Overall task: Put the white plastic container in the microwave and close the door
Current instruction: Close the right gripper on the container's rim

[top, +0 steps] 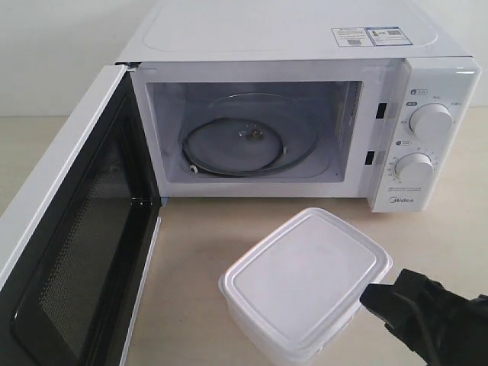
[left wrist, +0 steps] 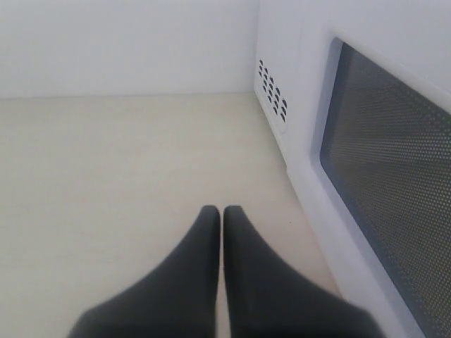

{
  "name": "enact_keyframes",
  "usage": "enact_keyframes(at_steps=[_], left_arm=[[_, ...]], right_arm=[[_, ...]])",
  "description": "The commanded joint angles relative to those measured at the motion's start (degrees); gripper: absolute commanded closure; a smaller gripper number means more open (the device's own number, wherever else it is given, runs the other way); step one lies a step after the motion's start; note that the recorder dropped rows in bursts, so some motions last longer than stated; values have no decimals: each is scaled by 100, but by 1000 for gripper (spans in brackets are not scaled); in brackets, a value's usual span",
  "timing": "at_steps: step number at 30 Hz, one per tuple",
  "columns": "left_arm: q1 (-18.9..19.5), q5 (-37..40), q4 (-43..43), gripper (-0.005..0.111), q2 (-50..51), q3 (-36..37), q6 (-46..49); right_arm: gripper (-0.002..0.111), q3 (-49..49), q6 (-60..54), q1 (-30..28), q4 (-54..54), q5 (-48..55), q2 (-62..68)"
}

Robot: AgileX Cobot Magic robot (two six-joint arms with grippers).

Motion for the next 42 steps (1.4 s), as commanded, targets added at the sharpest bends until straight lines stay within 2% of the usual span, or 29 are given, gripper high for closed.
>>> enact_keyframes(at_steps=[1, 10, 23, 28, 33, 42], left_arm=[[9, 0, -38, 103, -15, 20, -30], [9, -13, -38, 103, -15, 20, -30], [9, 1, -38, 103, -15, 20, -30], [9, 1, -38, 103, -15, 20, -30], [9, 1, -38, 103, -15, 20, -30], [9, 1, -38, 103, -15, 20, -30]], right_arm=[[61, 42, -1, 12, -172, -178, 13], [61, -125, 584, 12, -644, -647, 1177], [61, -147, 724, 0, -347, -1363, 1672], [61, -375, 665, 0, -208, -968, 1726], [61, -439, 720, 0, -9, -1016, 2034], [61, -491, 802, 0, 121, -1668, 2561]])
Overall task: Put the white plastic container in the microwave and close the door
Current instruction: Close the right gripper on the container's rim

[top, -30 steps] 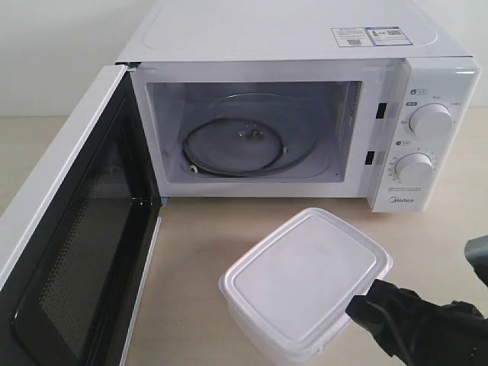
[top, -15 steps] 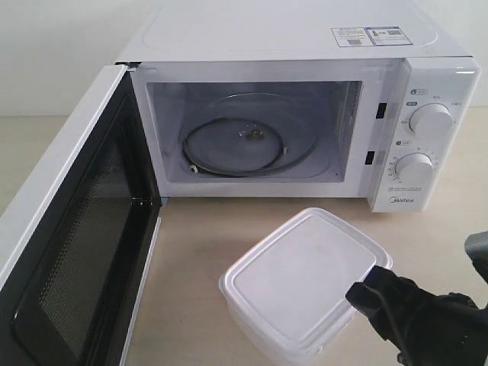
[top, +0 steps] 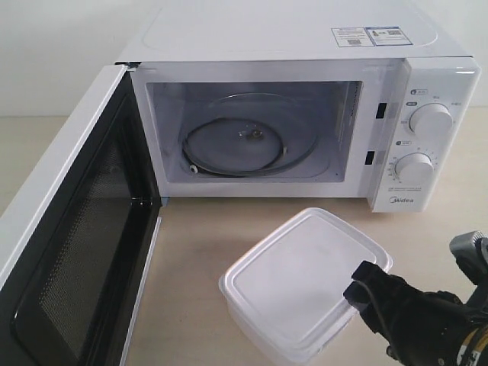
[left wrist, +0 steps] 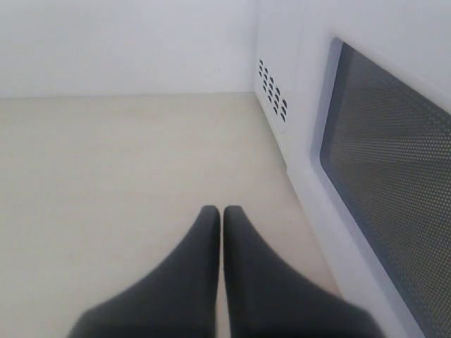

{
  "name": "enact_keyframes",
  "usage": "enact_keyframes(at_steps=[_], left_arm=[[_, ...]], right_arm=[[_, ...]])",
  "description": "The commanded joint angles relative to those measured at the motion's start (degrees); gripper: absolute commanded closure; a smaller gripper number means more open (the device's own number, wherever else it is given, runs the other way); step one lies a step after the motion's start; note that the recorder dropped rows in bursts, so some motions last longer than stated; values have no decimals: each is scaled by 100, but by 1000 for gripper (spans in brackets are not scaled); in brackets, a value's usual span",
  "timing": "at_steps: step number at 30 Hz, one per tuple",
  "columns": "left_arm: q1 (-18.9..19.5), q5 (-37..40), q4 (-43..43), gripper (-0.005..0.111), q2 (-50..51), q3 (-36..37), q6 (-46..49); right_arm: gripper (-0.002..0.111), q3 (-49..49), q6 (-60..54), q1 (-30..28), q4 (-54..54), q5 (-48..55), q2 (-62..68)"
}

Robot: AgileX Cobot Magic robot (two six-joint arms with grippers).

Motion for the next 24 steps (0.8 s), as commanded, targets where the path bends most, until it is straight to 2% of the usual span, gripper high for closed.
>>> enact_keyframes(at_steps=[1, 11, 13, 17, 19, 24], left_arm=[[9, 1, -38, 103, -15, 20, -30], [9, -12, -38, 103, -15, 20, -30], [9, -12, -38, 103, -15, 20, -30], [9, -12, -38, 103, -15, 20, -30], [9, -12, -38, 103, -15, 20, -30], [9, -12, -38, 103, -15, 20, -30]], right_arm=[[61, -88, 79, 0, 43, -286, 203], [62, -323, -44, 0, 4, -64, 274], [70, -323, -86, 0, 47, -10, 274], [98, -323, -94, 0, 48, 27, 274], [109, -323, -127, 0, 58, 64, 274], [108, -323, -373, 0, 62, 120, 274]])
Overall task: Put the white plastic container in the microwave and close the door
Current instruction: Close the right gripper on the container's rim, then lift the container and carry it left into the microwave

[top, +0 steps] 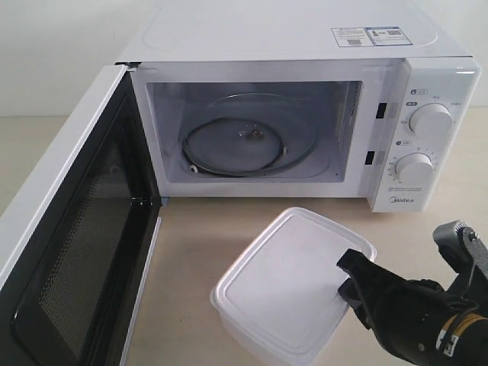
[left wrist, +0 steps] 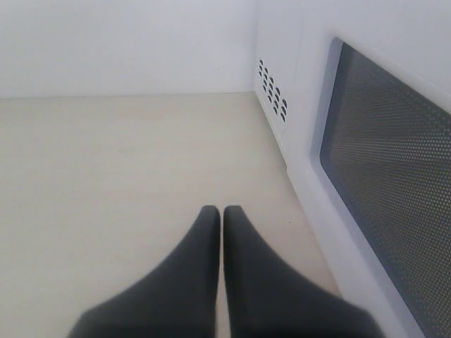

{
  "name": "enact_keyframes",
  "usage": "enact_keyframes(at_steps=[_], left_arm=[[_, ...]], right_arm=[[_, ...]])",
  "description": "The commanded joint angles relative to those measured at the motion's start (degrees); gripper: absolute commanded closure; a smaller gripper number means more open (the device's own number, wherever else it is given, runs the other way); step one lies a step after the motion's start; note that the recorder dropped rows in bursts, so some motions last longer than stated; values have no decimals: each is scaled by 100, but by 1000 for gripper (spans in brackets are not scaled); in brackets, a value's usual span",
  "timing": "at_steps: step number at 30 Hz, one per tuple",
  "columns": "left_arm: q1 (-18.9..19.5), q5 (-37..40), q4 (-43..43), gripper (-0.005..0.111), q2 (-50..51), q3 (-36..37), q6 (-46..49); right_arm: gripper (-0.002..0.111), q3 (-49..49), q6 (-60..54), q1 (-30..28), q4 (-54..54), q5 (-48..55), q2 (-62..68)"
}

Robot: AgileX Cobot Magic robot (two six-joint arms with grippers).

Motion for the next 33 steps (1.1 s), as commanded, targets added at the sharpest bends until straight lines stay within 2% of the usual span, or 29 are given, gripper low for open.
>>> enact_keyframes(at_steps=[1, 13, 22, 33], left_arm=[[9, -12, -38, 103, -15, 20, -30], [9, 0, -38, 103, -15, 20, -30], [9, 0, -38, 103, -15, 20, -30], [9, 0, -38, 103, -15, 20, -30]], right_arm=[[108, -4, -288, 0, -18, 137, 20], [108, 40, -724, 0, -314, -452, 9], [108, 357, -99, 0, -773, -1327, 9], [108, 367, 440, 0, -1341, -1723, -3]])
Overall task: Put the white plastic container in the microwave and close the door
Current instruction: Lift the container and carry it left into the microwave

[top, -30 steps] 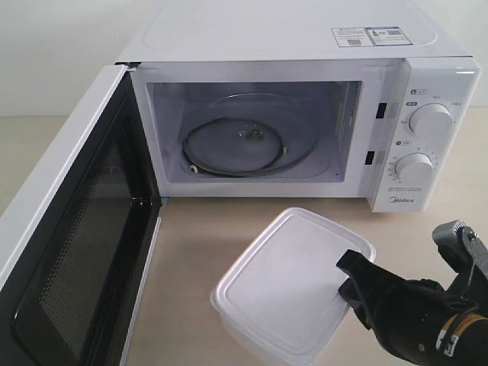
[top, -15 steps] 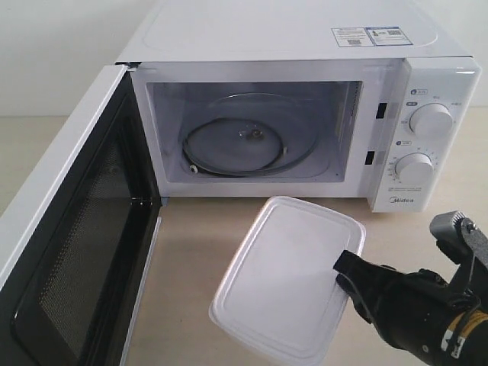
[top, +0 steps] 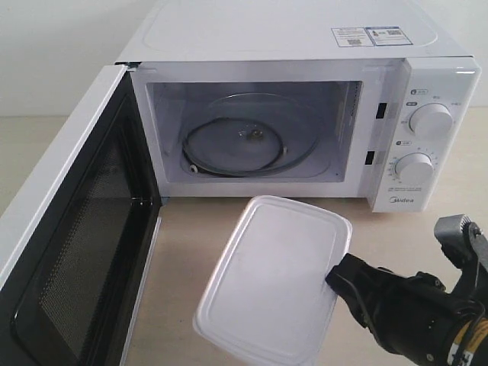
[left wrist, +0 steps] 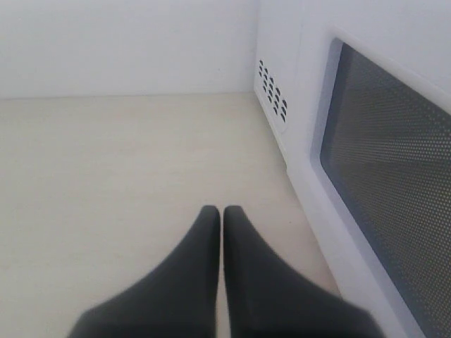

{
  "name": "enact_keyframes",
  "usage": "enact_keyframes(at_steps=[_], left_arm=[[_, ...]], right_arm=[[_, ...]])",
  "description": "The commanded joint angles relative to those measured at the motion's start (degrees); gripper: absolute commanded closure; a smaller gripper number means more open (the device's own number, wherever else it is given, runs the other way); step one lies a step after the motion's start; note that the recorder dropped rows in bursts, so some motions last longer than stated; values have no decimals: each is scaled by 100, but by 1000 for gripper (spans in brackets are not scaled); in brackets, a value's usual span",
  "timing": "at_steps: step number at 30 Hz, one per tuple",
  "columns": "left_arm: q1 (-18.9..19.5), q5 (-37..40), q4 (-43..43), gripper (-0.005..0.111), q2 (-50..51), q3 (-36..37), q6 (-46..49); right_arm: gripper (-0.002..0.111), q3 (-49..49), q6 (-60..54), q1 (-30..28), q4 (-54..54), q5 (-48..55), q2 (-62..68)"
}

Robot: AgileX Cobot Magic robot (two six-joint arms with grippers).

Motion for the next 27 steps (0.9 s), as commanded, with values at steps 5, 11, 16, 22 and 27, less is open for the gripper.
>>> enact_keyframes(at_steps=[5, 11, 16, 22, 27], left_arm=[[9, 0, -38, 103, -15, 20, -30], [9, 0, -38, 103, -15, 20, -30], [9, 0, -38, 103, -15, 20, -30], [9, 0, -38, 103, -15, 20, -30], [9, 0, -38, 103, -15, 20, -30]], right_arm=[[108, 27, 617, 0, -249, -737, -32], [108, 27, 970, 105, -2, -993, -32], [108, -158, 685, 490, 664, -1014, -32], [108, -630, 262, 813, 1424, -663, -32], [108, -963, -138, 813, 1833, -312, -11]])
